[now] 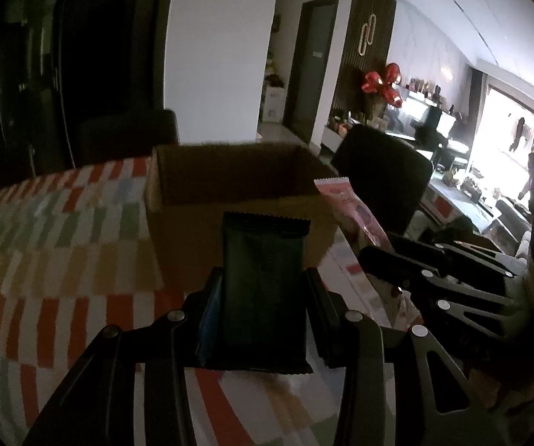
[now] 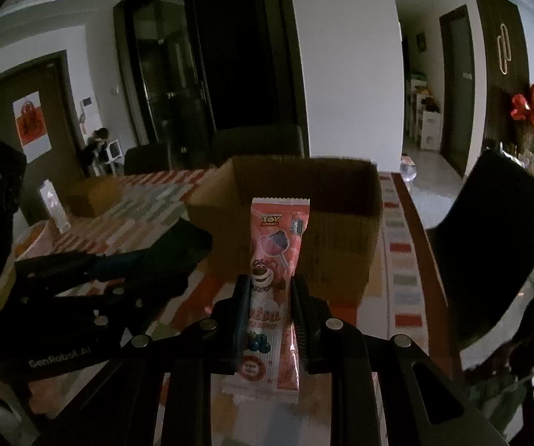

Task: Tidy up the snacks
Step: 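Carry the snack bar in the right tool while the left tool carries the black pouch to the box, then open the right tool over the box while the left tool releases the pouch inside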

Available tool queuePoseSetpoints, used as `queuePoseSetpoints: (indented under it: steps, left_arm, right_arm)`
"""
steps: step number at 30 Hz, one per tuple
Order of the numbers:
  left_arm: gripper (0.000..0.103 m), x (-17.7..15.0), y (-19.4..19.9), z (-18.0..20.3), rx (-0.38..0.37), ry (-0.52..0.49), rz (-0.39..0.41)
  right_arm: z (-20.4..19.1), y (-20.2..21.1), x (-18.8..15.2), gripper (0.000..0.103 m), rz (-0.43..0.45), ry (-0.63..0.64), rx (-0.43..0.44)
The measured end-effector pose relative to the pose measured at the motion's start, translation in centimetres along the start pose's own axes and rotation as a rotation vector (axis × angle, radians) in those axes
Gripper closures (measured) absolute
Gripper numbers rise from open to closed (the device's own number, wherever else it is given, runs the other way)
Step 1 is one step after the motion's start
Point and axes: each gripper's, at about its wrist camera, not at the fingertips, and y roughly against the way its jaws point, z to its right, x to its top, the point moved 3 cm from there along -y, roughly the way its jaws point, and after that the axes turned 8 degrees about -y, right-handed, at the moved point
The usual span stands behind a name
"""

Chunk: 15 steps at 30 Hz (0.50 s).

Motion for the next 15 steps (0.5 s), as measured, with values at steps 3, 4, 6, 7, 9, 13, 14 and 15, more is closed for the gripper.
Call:
queuePoseSetpoints:
  steps: [3,4,6,7,9,13,14,15]
  left_arm:
    - [0.061,1.9,-0.4,-0.8,0.008,-0.001,0.013]
    - [0.061,2.5,-0.6,-1.2,0.013,0.002,0.015]
    - [0.061,3.6,-1.0,-1.7,0.018,0.003,0.018]
    - [0.061,4.2,-1.3,-1.9,0.02,0.004,0.017]
    - [0.061,5.1,-1.7,-2.4,0.023,0.006,0.015]
    - [0.061,6.8,-3.1,-3.5,0.037,0.011,0.004]
    - [0.061,7.3,-3.5,-3.8,0.045,0.014,0.001]
    - [0.061,7.5,-3.8,-3.9,0.05,0.017,-0.004]
  right_arm:
    - [-0.1,-0.7,2.1,0.08,0.011,0.003,0.004]
    - [0.0,-0.9,2.7,0.08,0.014,0.001,0.005]
    - [0.1,-1.6,4.1,0.08,0.009,-0.004,0.009]
    - [0.1,-1.8,4.4,0.08,0.007,-0.007,0.009]
    - [0.3,-2.4,5.3,0.08,-0.004,-0.014,0.013]
    - [0.6,-4.0,7.1,0.08,-0.019,-0.016,0.001]
    - [0.7,-4.3,7.6,0.08,-0.024,-0.017,0.0]
    - [0.9,-4.8,8.1,0.08,-0.028,-0.02,-0.005]
